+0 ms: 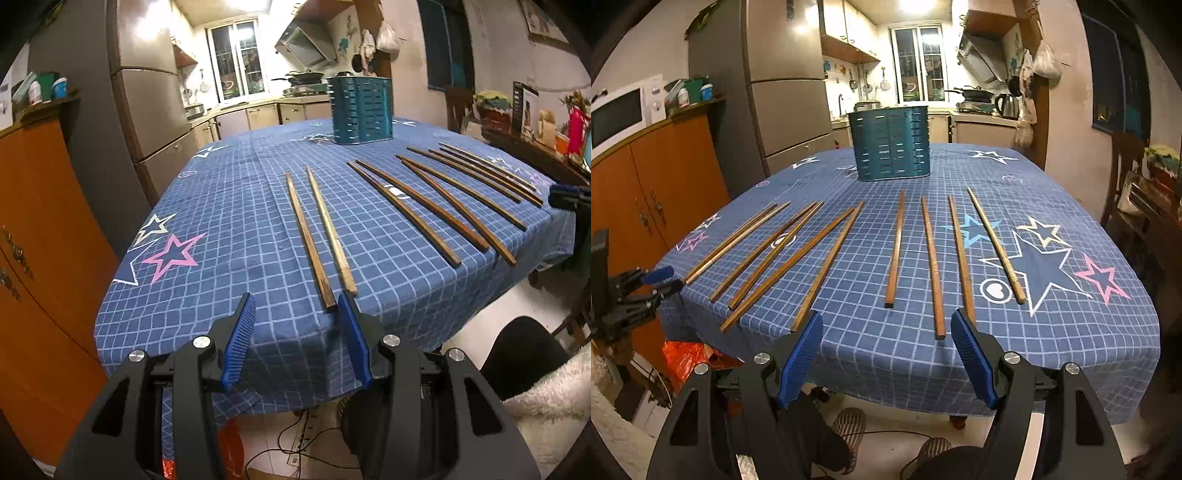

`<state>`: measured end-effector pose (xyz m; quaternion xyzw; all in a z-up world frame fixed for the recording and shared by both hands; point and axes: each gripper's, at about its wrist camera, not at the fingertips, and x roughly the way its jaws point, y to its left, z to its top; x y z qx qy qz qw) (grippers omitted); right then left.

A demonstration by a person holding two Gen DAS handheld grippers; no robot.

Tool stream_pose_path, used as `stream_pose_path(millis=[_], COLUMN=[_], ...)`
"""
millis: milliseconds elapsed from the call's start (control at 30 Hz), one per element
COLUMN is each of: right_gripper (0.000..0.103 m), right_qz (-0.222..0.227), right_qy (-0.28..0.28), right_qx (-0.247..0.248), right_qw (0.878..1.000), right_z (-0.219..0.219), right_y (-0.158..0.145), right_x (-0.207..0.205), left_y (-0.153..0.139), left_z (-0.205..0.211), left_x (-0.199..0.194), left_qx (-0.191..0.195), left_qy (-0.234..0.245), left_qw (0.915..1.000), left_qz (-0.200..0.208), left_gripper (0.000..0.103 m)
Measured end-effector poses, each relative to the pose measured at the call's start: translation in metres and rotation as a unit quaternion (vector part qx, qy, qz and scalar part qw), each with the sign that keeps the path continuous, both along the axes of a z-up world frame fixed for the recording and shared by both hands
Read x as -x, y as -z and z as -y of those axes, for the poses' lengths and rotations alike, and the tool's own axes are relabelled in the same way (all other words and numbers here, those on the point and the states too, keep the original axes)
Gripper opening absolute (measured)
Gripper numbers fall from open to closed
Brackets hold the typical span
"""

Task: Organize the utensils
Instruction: 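Move the open right gripper down over a single wooden chopstick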

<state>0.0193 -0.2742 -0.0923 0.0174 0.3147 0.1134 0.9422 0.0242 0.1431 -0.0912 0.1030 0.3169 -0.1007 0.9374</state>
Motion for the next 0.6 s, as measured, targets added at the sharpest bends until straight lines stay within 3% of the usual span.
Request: stream_pose_path(millis=[167,333,433,600], right_gripper=[0.07,0.045,0.04,0.04], right_qz=[0.014,0.019,0.011,0.036], right_qy=[-0.031,-0.058,-0.06,-0.064], right_qx=[0.018,0.053,0.043,0.043], right_qw=[0.999,0.997,0.997,0.996], right_z=[-0.02,-0.042,-0.046,-0.059], right_y=[0.001,0.009,0.015,0.012], right_x=[0.003,0.009,0.011,0.013], left_y=[0.001,0.002,0.004,0.007], left_z=[0.0,0.002,0.002,0.005], left_x=[-0.005,-0.005,-0.004,-0.004], left_qx=[0.001,0.007,0.021,0.029], left_qy=[0.0,0.003,0.007,0.012], left_qw=[1.0,0.9999,0.9997,0.9993], left_qz=[0.001,0.008,0.01,0.021], left_gripper=[0.045,0.044,0.036,0.026])
